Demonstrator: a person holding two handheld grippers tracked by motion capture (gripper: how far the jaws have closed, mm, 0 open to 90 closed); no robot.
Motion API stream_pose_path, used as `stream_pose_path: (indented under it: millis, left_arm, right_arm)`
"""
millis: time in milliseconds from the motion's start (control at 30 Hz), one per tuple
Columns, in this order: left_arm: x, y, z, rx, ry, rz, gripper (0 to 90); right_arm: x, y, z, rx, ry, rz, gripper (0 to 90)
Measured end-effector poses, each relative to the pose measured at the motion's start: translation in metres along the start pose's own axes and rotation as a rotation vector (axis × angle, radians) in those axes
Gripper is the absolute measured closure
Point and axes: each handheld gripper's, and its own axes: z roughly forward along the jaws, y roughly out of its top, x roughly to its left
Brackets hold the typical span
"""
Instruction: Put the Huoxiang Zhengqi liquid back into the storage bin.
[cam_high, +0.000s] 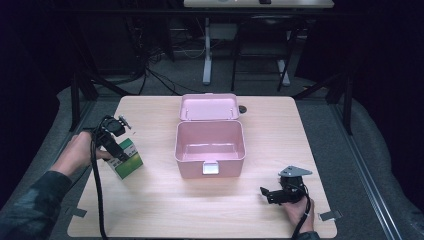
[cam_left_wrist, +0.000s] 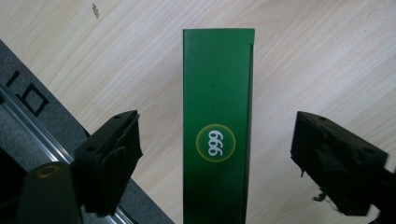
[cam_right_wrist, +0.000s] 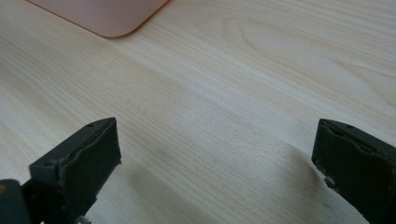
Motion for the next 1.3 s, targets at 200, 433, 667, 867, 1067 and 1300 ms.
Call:
stream_pose_path:
  millis: [200,433,667,867,1067,1300]
  left_arm:
    - [-0.0014,0.0014,0.0002,0.012,0.000,0.018,33.7]
    - [0.0008,0.0029,0.0038,0.033,-0.016,0.032,44.7]
    - [0.0028,0.0037,0.0065,0.042,-0.020,0.032,52.4]
    - [0.0038,0.0047,0.0094,0.066,-0.035,0.030,57.4]
    - [0.0033,0.0056,0.0099,0.079,-0.035,0.045,60.0]
    - [0.0029,0.0093,0.0100,0.115,-0.035,0.054,61.4]
  right_arm:
    - [-0.0001,0.0000,0.0001,0.001,-0.004,0.000,0.4]
    - [-0.0003,0.0000,0.0002,0.004,-0.004,-0.001,0.7]
    - [-0.0003,0.0001,0.0005,0.007,-0.009,-0.001,1.1]
    - [-0.0004,0.0001,0.0011,0.009,-0.011,-0.005,1.4]
    - [-0.0002,0.0001,0.0012,0.012,-0.011,-0.004,1.7]
    - [-0.0002,0.0001,0.0017,0.014,-0.013,-0.006,1.9]
